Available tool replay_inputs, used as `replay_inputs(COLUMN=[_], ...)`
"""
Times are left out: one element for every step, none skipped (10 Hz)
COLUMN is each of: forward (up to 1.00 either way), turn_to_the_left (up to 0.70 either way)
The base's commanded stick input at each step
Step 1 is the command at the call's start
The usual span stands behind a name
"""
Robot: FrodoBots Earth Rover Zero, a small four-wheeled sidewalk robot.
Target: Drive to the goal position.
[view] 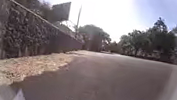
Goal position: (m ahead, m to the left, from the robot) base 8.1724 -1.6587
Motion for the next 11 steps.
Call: replay_inputs(forward=[1.00, 1.00, 1.00, 1.00, 1.00, 1.00, 1.00, 1.00, 1.00, 1.00, 1.00], turn_to_the_left=[-0.14, 0.00, -0.19, -0.09, -0.37, -0.22, -0.08, -0.05, -0.16, -0.27, -0.32])
